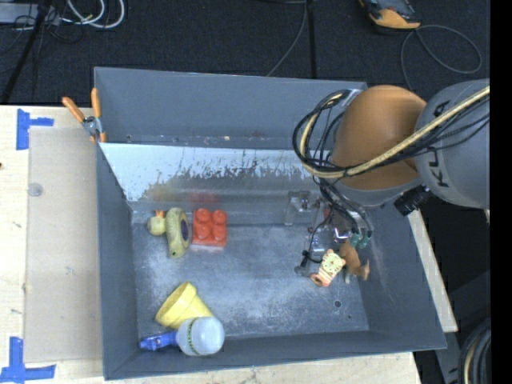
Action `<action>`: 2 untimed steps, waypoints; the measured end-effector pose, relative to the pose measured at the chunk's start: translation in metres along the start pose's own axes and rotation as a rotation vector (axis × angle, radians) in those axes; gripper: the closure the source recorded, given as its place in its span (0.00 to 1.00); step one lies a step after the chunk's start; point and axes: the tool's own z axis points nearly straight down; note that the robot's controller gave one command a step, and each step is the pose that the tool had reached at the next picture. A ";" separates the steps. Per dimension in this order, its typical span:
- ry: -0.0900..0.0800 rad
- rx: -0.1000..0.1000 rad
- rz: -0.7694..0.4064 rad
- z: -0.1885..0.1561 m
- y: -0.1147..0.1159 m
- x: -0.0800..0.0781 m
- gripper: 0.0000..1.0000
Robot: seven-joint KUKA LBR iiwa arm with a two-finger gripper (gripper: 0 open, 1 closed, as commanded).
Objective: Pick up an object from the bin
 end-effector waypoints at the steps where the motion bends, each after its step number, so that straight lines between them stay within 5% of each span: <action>1: -0.007 0.000 0.000 -0.004 0.000 -0.001 0.00; 2: -0.011 -0.002 -0.066 0.009 -0.014 -0.003 0.00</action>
Offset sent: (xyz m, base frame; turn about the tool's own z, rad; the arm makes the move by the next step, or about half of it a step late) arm 0.0041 -0.0900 -0.0700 -0.2693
